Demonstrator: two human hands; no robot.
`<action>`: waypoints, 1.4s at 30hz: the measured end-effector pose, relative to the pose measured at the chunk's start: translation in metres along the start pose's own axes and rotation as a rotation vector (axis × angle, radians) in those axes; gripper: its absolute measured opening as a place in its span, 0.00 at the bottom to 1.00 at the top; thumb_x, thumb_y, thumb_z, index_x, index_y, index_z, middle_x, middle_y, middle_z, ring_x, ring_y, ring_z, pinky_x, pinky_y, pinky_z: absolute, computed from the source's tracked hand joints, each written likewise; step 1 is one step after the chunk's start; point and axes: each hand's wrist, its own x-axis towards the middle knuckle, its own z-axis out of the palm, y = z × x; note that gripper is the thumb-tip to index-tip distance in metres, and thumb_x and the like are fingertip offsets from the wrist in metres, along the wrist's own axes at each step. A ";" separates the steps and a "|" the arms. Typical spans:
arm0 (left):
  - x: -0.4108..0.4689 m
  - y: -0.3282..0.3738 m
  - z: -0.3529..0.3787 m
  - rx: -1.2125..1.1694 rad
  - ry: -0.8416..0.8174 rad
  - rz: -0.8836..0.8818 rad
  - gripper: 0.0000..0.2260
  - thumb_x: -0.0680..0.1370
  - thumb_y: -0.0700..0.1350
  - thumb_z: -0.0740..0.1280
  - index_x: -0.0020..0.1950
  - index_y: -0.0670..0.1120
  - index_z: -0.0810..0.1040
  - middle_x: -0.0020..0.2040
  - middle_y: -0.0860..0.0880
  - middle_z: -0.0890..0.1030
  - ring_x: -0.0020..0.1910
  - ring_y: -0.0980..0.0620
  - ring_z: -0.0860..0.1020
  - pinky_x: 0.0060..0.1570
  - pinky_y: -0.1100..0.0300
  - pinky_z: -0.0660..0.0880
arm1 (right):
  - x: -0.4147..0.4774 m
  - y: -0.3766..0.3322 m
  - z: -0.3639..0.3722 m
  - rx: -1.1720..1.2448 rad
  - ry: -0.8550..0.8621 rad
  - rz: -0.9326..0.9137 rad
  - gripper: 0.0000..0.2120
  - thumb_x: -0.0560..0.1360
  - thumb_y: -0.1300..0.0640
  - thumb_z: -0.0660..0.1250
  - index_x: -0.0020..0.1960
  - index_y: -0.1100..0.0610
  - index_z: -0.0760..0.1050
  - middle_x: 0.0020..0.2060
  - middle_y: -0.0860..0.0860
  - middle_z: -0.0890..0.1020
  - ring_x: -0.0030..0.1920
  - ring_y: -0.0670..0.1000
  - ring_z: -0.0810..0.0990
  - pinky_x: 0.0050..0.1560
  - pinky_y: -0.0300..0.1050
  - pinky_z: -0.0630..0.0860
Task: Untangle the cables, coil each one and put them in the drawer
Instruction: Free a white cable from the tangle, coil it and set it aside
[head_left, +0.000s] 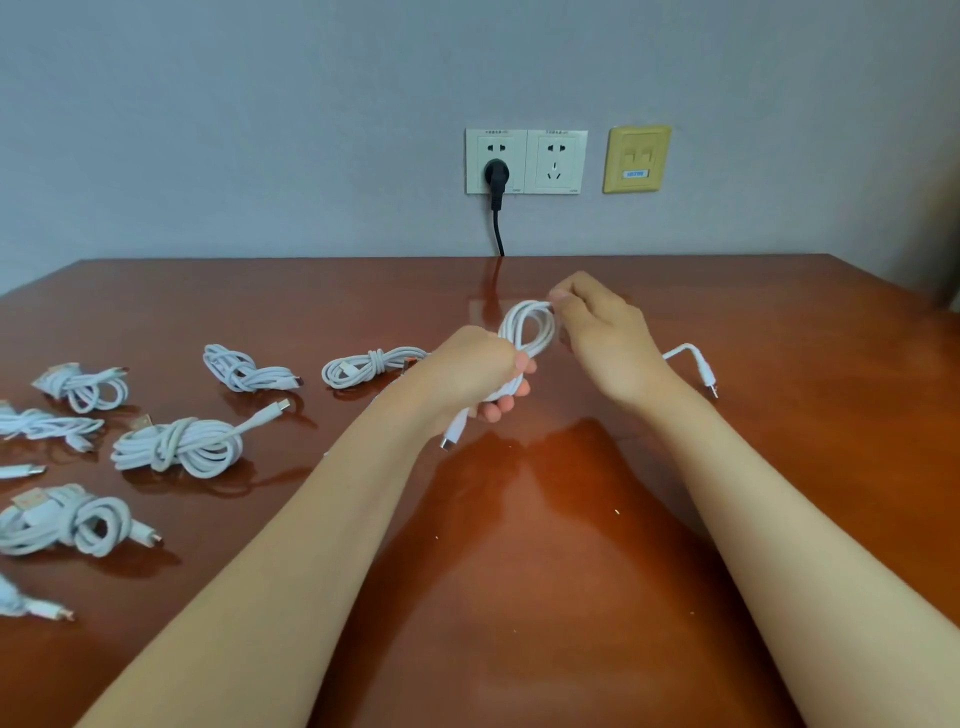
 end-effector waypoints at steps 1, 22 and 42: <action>0.000 0.001 -0.003 -0.001 0.013 -0.003 0.10 0.80 0.39 0.59 0.39 0.44 0.74 0.34 0.47 0.74 0.28 0.54 0.69 0.28 0.65 0.66 | 0.001 0.002 -0.003 -0.052 -0.027 -0.024 0.13 0.79 0.54 0.55 0.37 0.49 0.68 0.30 0.46 0.73 0.36 0.51 0.70 0.41 0.44 0.67; -0.013 0.002 -0.010 0.282 -0.272 0.317 0.12 0.80 0.36 0.57 0.42 0.47 0.76 0.34 0.50 0.74 0.28 0.57 0.71 0.28 0.67 0.68 | -0.004 0.011 -0.013 0.144 -0.334 0.073 0.20 0.75 0.65 0.61 0.28 0.50 0.77 0.21 0.47 0.75 0.22 0.45 0.66 0.24 0.35 0.62; 0.001 -0.002 -0.036 0.254 0.307 0.233 0.12 0.78 0.41 0.63 0.34 0.47 0.73 0.26 0.53 0.75 0.19 0.62 0.72 0.25 0.70 0.70 | -0.021 -0.021 0.017 -0.583 -0.259 -0.393 0.08 0.80 0.54 0.54 0.44 0.54 0.68 0.36 0.54 0.74 0.44 0.63 0.74 0.37 0.46 0.58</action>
